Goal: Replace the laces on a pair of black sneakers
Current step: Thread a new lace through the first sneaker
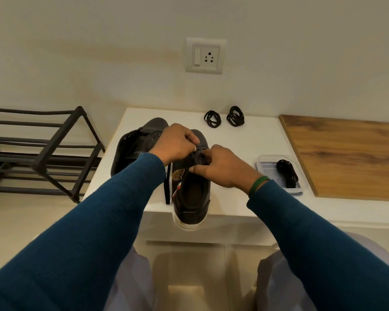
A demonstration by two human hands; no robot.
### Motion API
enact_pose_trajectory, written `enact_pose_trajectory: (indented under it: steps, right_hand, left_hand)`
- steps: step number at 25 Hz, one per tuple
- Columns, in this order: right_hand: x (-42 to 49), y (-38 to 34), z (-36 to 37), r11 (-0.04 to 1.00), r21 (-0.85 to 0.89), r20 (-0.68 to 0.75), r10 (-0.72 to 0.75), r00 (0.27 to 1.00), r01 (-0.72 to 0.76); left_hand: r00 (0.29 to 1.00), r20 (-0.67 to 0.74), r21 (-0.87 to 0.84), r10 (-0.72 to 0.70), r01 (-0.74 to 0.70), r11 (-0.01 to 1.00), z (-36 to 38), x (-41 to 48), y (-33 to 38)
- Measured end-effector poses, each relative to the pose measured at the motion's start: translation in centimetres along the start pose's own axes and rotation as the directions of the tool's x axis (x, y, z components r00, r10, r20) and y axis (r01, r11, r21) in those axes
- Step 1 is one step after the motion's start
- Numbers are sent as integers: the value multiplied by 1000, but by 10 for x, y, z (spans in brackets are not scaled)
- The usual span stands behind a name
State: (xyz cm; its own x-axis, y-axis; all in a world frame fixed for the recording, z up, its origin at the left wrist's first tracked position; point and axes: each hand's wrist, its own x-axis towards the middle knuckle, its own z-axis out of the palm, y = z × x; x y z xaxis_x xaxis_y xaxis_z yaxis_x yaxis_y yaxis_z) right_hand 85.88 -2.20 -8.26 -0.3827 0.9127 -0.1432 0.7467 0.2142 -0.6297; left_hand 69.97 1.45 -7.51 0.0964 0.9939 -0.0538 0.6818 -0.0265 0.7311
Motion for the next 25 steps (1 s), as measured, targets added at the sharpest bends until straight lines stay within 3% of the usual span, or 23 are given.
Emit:
enact_pose_trajectory:
  steps: [2, 5, 7, 11, 20, 22, 25]
  right_hand:
    - [1, 5, -9, 986, 156, 44, 48, 998, -54]
    - [1, 15, -13, 834, 505, 65, 218, 974, -221]
    - [1, 23, -16, 727, 614, 128, 294, 947, -308]
    - [-2, 34, -22, 579, 730, 232, 290, 929, -363]
    - [3, 34, -19, 612, 707, 193, 314, 930, -354]
    - [4, 34, -12, 621, 716, 92, 369, 925, -319]
    - [7, 24, 8, 719, 661, -128, 389, 912, -213]
  left_hand:
    - [1000, 4, -25, -14, 14, 1000, 1, 0, 1]
    - [999, 21, -62, -45, 46, 997, -2, -1, 2]
    - [996, 58, -78, -64, 68, 995, -5, -2, 1]
    - [993, 111, -69, -38, 45, 997, -3, -7, 6]
    - [998, 61, -99, -6, 12, 995, 5, -6, 6]
    - [998, 50, -100, 33, -28, 995, 7, -7, 4]
    - [991, 76, -11, 106, -105, 994, 8, -5, 4]
